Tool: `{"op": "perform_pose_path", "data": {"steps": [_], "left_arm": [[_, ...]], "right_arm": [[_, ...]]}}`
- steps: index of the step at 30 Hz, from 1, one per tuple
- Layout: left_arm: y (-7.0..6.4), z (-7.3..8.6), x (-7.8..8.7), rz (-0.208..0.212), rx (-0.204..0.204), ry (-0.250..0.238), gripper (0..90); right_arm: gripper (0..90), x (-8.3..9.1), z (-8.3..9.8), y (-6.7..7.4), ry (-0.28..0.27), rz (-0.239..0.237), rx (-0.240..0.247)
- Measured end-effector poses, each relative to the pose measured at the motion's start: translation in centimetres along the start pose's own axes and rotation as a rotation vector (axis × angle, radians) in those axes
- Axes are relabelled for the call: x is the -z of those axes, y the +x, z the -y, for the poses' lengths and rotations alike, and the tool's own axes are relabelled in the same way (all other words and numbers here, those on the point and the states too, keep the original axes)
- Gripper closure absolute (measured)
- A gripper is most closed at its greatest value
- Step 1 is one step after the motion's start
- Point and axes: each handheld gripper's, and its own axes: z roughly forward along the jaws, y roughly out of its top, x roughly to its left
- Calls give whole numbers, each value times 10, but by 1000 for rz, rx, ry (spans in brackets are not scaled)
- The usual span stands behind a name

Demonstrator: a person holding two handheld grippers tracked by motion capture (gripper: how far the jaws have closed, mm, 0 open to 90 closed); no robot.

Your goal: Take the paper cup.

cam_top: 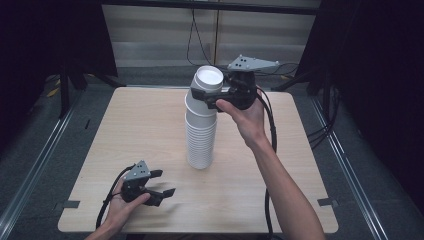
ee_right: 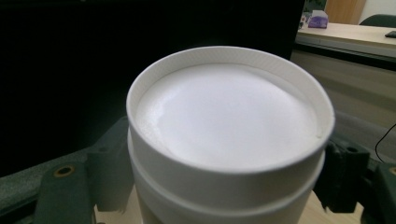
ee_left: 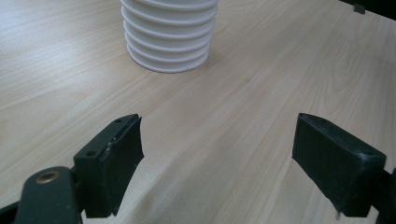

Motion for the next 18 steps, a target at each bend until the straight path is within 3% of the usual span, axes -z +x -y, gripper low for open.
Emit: {"op": "perform_pose_path", "data": {"steps": [6, 18], "left_arm": [[1, 0, 1, -4, 0, 1, 158], [1, 0, 1, -4, 1, -2, 158]], "right_arm": [[216, 3, -1, -1, -28, -19, -20], [219, 8, -3, -1, -70, -33, -14]]}}
